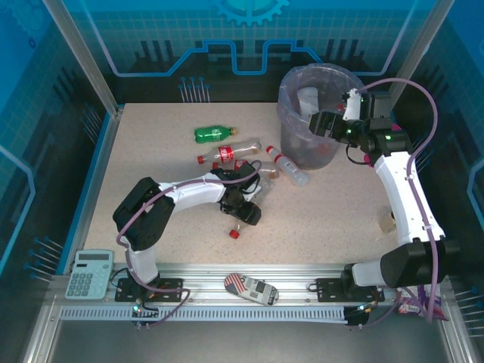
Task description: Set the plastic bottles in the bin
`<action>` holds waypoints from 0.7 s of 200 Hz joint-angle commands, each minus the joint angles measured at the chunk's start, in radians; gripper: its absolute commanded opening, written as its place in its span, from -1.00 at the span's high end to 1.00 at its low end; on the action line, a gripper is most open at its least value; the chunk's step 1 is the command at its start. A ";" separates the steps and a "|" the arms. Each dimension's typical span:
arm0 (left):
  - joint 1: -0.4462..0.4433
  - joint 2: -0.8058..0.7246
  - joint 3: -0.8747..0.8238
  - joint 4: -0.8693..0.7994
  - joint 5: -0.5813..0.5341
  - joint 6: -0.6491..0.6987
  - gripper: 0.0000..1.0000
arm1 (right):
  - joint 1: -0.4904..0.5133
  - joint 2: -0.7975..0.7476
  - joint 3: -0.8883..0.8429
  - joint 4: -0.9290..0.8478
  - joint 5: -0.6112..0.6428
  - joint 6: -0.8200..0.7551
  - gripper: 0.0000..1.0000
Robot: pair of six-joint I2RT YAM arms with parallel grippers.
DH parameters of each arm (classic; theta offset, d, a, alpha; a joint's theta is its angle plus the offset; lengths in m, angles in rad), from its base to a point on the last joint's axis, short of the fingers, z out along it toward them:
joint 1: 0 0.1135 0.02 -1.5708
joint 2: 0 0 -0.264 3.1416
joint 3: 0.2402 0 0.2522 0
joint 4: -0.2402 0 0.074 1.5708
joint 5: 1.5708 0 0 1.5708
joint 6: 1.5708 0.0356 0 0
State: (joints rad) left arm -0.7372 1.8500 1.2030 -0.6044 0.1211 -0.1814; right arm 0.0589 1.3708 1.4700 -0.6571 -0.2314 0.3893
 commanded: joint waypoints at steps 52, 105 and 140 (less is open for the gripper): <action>0.060 -0.233 0.017 0.026 -0.009 0.007 -0.20 | 0.078 -0.065 0.026 0.030 -0.118 0.028 -0.79; 0.155 -0.425 -0.082 0.319 0.139 -0.040 -0.01 | 0.210 -0.053 -0.024 0.131 -0.155 0.098 -0.80; 0.173 -0.451 -0.123 0.439 0.210 -0.072 0.03 | 0.311 0.030 -0.048 0.271 -0.178 0.157 -0.81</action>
State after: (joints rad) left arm -0.5743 1.4124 1.1141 -0.2920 0.2386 -0.2161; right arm 0.3183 1.3403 1.4448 -0.5148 -0.3687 0.4843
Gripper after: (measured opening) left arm 0.572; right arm 0.902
